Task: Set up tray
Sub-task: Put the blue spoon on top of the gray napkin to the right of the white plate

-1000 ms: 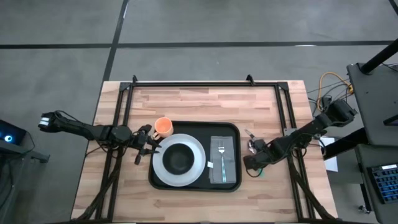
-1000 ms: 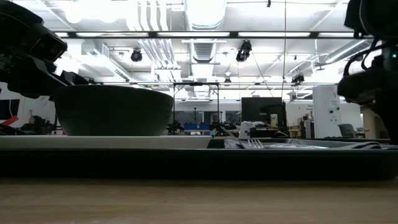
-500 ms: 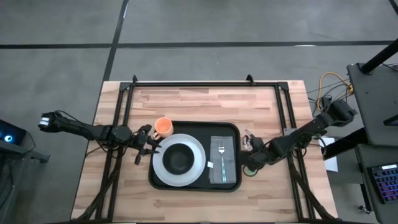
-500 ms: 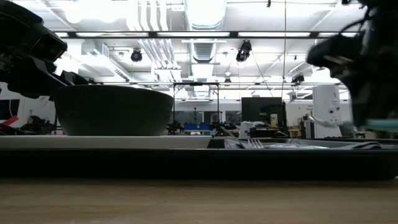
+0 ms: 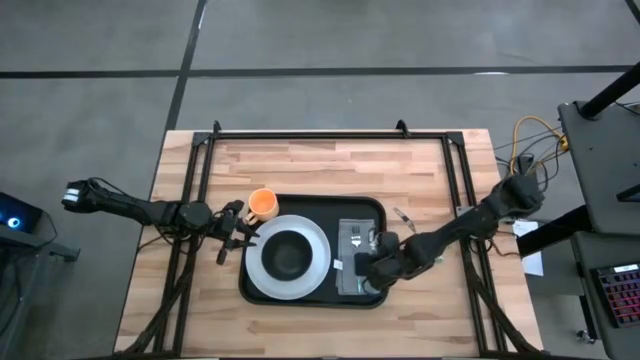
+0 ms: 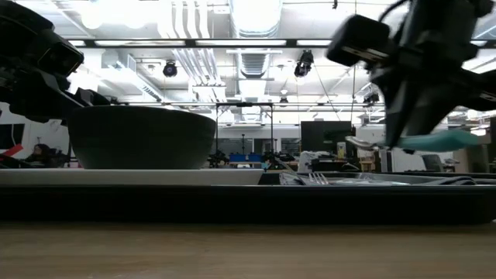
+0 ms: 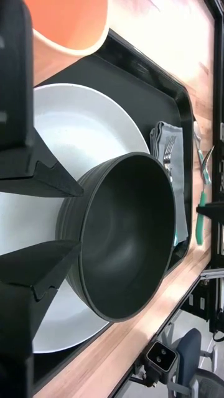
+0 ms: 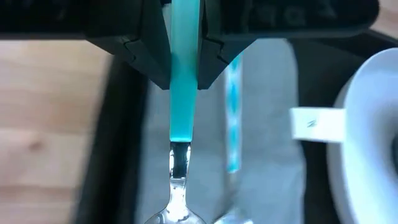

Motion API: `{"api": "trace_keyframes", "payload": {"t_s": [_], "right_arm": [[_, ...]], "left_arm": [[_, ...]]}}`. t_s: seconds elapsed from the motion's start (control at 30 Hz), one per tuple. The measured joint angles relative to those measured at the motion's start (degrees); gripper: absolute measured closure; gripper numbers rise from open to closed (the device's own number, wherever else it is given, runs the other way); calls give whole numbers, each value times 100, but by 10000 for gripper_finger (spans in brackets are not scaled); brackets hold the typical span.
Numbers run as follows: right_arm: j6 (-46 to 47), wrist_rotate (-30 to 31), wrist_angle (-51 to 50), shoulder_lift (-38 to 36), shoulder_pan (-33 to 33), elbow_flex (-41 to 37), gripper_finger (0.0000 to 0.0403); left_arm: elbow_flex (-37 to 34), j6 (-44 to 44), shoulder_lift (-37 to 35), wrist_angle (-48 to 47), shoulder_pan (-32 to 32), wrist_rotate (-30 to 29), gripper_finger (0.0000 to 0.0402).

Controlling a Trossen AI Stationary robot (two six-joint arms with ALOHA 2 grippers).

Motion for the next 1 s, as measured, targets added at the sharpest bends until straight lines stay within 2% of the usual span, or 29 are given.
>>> {"api": "trace_keyframes", "payload": {"t_s": [0.37, 0.67, 0.8, 1.0], "right_arm": [[-131, -11, -253, 1087, -222, 1267, 361], [-472, -83, -238, 1464, -615, 1639, 361], [-531, -358, -240, 1645, -657, 1758, 361], [-485, -378, -243, 1730, -652, 1787, 361]], "left_arm": [[0, 0, 0, -2, -2, 0, 300], [0, 2, 0, -2, -2, 0, 300], [0, 0, -1, 0, 0, 0, 300], [0, 0, 0, -1, 0, 0, 300]]}}
